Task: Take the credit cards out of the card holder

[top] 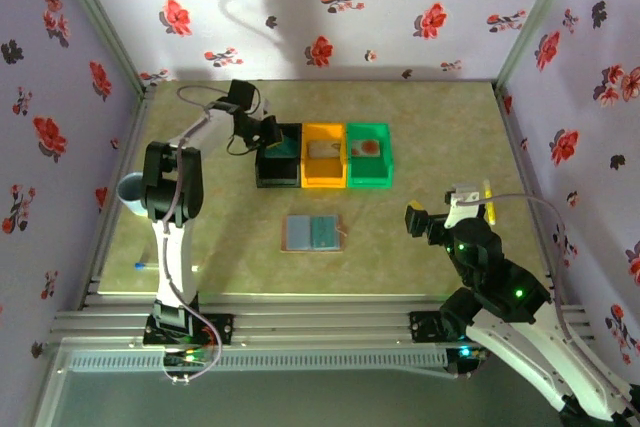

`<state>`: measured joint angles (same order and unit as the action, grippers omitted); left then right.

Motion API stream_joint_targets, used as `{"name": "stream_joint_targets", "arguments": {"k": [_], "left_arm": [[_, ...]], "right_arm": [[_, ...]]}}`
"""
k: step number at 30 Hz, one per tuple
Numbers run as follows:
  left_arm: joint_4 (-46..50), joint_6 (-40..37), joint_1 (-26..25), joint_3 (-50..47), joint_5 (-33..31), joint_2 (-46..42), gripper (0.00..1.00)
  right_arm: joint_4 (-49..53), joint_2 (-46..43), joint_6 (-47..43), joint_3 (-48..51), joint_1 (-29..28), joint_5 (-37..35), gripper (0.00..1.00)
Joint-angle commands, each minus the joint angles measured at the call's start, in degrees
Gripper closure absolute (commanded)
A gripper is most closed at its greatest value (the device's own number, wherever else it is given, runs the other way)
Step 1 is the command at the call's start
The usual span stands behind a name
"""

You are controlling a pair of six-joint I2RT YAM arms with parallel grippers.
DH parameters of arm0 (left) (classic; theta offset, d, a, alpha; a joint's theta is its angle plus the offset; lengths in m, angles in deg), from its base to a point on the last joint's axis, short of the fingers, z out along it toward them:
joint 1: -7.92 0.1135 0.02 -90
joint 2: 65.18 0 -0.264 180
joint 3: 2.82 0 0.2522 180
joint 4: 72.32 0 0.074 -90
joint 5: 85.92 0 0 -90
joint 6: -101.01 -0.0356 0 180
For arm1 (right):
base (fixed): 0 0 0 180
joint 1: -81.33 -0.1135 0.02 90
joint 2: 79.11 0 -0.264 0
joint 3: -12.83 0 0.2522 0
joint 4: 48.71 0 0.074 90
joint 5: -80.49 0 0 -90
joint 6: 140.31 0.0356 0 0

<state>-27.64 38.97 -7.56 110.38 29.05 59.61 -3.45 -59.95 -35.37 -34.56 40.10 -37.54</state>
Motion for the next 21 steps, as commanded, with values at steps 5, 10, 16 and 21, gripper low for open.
{"name": "stream_joint_targets", "arguments": {"k": [5, 10, 16, 21], "left_arm": [[5.00, -2.74, -0.33, 4.29, -1.89, 1.02, 0.82], [6.32, -3.43, -0.33, 5.24, -2.50, 0.54, 0.79], [8.05, -4.39, -0.06, 6.01, -3.33, -0.23, 0.75], [9.91, -4.76, 0.61, 7.76, -4.13, -1.71, 0.71]], "right_arm": [[-1.02, -0.70, -1.44, 0.89, 0.26, 0.49, 0.01], [-1.01, -0.78, -1.40, 0.94, 0.19, 0.52, 0.01], [-1.01, -0.79, -1.49, 0.93, 0.24, 0.61, 0.01], [-1.10, -0.79, -1.58, 1.04, 0.19, 0.70, 0.01]]}}
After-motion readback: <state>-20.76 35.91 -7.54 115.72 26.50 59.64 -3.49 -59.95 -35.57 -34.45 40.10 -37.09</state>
